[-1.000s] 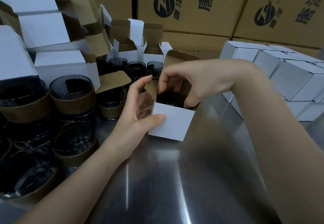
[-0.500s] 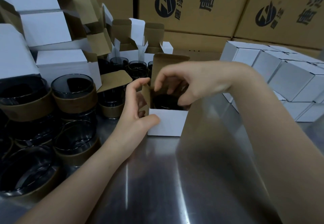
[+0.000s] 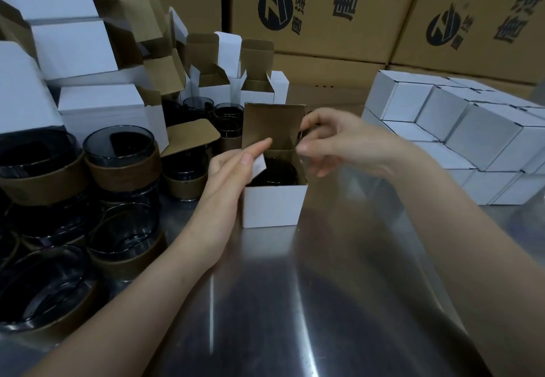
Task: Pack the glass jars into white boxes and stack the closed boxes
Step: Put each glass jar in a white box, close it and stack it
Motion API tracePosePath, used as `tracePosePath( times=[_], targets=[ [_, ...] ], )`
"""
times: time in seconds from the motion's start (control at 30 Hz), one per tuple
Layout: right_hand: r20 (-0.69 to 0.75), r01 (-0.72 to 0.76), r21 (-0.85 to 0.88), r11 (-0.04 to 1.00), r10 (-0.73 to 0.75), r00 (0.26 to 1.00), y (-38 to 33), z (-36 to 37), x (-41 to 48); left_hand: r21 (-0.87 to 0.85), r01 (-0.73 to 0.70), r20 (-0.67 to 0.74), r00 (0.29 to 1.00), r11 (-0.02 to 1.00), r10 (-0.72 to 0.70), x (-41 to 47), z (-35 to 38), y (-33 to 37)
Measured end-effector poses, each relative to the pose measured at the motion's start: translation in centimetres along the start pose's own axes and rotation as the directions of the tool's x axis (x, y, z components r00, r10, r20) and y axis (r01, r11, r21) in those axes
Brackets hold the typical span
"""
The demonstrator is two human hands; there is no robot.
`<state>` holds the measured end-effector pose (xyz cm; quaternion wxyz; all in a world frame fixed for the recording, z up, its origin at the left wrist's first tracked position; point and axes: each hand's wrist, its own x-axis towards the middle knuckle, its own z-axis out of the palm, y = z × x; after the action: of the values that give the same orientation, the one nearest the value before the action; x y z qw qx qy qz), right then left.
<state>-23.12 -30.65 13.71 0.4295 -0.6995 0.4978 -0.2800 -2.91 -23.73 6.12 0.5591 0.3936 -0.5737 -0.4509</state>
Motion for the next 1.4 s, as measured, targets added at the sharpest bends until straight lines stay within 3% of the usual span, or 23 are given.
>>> tracePosePath(
  times=[0.2,0.4,0.77,1.0,1.17,1.4],
  targets=[
    [0.008,-0.005,0.186,0.983,0.003,1.000,2.2,1.6,0.3,0.014,-0.027,-0.057,0.998,1.000,0.028,0.4,0.0,-0.3],
    [0.007,0.070,0.297,0.952,-0.075,0.997,2.9,3.3,0.1,-0.167,-0.063,-0.123,0.992,0.984,0.042,0.7,0.0,-0.8],
    [-0.091,0.158,0.243,0.957,-0.139,0.986,2.8,5.0,-0.5,-0.119,-0.039,0.004,0.999,0.992,0.040,0.7,-0.1,-0.2],
    [-0.001,0.121,0.258,0.959,-0.125,0.992,2.7,4.2,-0.4,-0.146,0.008,-0.008,1.000,0.989,-0.009,0.5,0.0,-0.2],
    [0.066,0.069,0.372,0.925,-0.100,0.993,3.2,4.0,-0.2,-0.133,0.040,-0.024,0.999,0.990,-0.043,0.4,0.1,-0.3],
    [0.144,0.033,0.353,0.935,-0.089,0.986,3.1,3.7,0.0,-0.282,0.129,-0.062,0.986,0.951,-0.152,0.2,0.1,0.2]
  ],
)
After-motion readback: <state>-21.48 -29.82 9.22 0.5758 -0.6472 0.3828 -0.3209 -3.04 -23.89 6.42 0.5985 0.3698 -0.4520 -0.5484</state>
